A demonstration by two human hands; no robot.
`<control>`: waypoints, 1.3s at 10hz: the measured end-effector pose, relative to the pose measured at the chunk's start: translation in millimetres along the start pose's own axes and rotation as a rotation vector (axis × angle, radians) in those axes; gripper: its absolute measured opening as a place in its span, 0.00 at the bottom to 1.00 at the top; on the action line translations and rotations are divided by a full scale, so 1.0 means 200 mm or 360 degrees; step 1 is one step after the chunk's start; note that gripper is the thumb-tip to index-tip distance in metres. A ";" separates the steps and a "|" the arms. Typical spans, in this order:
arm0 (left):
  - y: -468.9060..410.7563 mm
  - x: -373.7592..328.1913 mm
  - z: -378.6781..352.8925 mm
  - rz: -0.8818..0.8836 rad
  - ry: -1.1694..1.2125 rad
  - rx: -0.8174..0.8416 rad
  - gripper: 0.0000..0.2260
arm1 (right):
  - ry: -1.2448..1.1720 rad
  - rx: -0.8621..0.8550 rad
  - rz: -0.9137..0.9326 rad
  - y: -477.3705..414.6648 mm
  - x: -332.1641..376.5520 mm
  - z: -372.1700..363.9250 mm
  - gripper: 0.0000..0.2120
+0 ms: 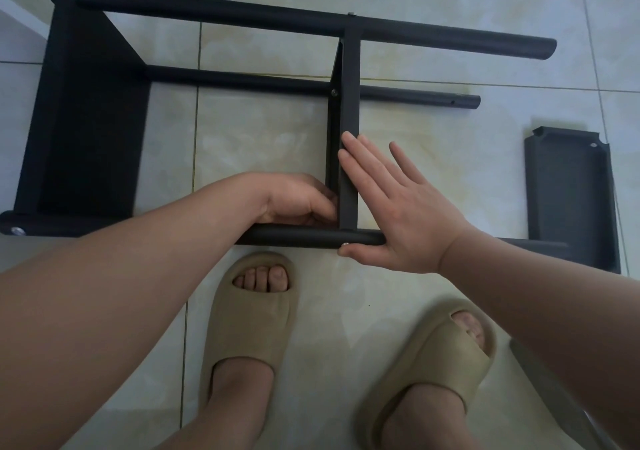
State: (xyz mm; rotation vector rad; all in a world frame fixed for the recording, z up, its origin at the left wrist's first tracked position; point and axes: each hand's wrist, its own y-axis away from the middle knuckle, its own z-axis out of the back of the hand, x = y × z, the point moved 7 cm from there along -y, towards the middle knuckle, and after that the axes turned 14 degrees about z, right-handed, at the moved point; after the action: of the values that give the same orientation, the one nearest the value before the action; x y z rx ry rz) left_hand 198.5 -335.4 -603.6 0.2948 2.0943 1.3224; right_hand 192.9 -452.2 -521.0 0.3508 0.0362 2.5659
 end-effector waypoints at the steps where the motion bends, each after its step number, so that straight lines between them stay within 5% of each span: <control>1: -0.01 -0.01 0.00 -0.0016 -0.0007 0.0004 0.13 | 0.0001 -0.0009 0.0002 0.00 0.00 0.00 0.50; 4: 0.00 0.00 -0.04 0.0017 0.0056 0.0230 0.08 | 0.0006 -0.0008 0.0004 0.00 0.00 0.00 0.50; 7: -0.01 0.00 0.00 0.0034 -0.0080 0.0020 0.14 | 0.0009 -0.0003 -0.0004 0.00 0.00 0.00 0.51; 13: -0.02 0.00 -0.01 0.0013 -0.0031 0.0078 0.07 | 0.0022 -0.0024 -0.0005 0.00 0.00 0.00 0.51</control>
State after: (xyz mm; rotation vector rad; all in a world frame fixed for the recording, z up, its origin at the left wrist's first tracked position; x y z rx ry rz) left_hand 196.7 -338.7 -605.7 0.3366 2.1138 1.2693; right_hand 193.0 -452.6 -521.9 0.3270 0.0223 2.5644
